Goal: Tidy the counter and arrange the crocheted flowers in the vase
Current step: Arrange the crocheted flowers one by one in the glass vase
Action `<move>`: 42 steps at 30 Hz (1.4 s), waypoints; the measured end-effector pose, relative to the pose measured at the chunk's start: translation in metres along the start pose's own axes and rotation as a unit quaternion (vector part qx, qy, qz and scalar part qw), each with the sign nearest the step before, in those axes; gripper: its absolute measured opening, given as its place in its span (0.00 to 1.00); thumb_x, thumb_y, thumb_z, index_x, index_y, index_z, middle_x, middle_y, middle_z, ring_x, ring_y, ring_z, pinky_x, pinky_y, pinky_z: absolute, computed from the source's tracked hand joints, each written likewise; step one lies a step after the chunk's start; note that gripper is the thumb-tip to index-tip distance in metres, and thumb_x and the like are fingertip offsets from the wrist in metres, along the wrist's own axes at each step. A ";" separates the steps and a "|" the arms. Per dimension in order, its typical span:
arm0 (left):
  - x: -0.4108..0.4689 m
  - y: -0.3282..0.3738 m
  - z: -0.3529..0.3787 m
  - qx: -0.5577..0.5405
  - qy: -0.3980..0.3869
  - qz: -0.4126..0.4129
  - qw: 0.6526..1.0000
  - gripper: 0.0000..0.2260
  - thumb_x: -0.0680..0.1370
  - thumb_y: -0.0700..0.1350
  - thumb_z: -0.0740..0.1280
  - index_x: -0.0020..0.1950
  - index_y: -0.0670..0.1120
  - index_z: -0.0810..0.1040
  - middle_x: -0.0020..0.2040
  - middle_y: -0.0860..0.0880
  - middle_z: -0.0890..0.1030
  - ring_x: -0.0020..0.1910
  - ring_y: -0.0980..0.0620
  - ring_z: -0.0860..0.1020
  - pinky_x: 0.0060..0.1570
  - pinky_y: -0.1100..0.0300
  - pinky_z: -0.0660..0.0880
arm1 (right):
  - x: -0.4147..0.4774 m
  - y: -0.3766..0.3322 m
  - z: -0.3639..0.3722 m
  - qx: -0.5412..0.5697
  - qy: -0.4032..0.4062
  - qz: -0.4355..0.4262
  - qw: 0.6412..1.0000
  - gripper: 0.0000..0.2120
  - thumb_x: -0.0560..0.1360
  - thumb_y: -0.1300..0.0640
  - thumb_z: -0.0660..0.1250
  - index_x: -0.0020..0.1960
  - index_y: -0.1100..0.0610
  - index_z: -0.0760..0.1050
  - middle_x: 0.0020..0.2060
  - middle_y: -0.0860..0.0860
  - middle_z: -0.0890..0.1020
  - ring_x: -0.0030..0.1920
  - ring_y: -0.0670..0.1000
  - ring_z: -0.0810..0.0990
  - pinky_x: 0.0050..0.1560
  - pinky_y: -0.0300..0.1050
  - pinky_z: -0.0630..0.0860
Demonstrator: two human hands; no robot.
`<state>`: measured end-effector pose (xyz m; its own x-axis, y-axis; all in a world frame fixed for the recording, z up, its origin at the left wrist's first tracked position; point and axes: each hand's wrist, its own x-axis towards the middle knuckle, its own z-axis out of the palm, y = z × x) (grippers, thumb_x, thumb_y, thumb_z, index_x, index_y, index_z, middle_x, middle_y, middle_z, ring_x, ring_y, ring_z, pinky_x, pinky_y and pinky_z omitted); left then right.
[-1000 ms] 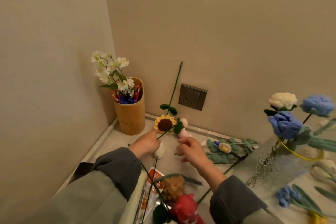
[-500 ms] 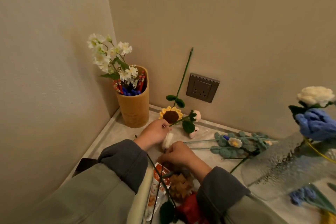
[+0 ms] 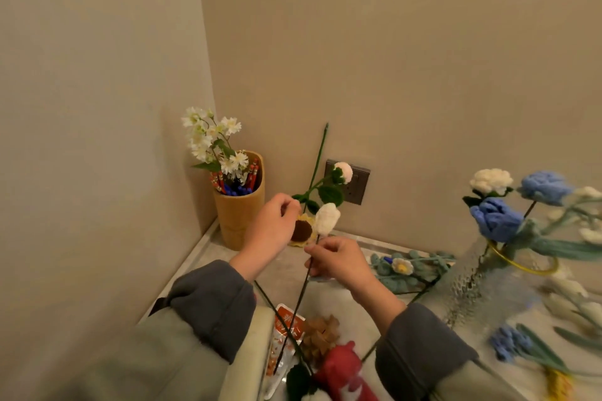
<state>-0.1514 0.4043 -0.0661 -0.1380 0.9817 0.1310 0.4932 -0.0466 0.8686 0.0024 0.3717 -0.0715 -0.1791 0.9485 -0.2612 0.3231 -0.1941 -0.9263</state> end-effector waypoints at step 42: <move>-0.214 0.254 0.116 -0.296 0.036 0.163 0.940 0.03 0.77 0.46 0.69 0.49 0.50 0.79 0.41 0.50 0.84 0.43 0.53 0.84 0.47 0.48 0.81 | -0.279 -0.055 -0.231 -0.051 0.316 -0.307 0.896 0.11 0.79 0.58 0.64 0.50 0.41 0.75 0.37 0.48 0.86 0.37 0.47 0.85 0.45 0.57 0.82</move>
<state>0.1033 0.2039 0.0710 -0.1306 0.8834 0.4500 -0.0428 -0.4585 0.8877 0.2497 0.1754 0.1148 0.1991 0.8270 0.5257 0.4325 0.4073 -0.8044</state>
